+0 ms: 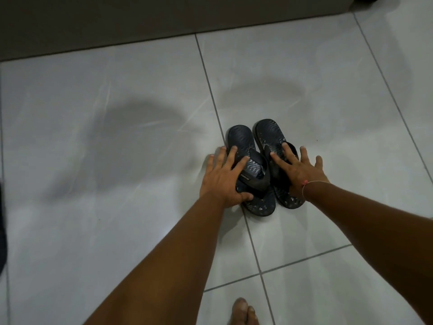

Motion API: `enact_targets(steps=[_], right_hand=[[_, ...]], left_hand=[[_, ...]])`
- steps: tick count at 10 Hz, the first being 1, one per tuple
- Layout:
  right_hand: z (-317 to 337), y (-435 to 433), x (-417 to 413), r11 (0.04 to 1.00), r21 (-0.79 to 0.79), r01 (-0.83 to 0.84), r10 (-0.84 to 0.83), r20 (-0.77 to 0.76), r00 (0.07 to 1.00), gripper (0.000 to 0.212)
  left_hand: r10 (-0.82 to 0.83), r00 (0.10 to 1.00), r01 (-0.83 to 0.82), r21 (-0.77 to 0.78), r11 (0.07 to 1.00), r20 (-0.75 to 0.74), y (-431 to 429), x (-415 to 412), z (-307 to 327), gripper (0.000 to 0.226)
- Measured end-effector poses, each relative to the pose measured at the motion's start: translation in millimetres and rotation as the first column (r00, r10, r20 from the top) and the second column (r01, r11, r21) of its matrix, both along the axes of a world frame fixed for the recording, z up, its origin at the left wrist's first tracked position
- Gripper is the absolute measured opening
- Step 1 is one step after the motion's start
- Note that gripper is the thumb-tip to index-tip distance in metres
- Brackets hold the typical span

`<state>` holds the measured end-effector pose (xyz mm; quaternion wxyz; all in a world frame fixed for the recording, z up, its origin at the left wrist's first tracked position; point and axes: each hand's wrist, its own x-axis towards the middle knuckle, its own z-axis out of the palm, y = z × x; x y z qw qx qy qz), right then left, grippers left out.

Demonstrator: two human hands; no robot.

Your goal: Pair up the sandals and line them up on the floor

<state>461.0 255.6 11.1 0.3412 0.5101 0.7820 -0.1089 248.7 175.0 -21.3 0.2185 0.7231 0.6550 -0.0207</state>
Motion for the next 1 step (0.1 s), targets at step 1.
enact_targets(steps=[1], right_hand=[[34.3,-25.4,-10.4,0.991,0.108,0.076,-0.067,-0.080,0.995,0.110]], left_hand=[[0.119,0.986,-0.119,-0.005,0.993,0.120,-23.1,-13.3,38.9,0.092]])
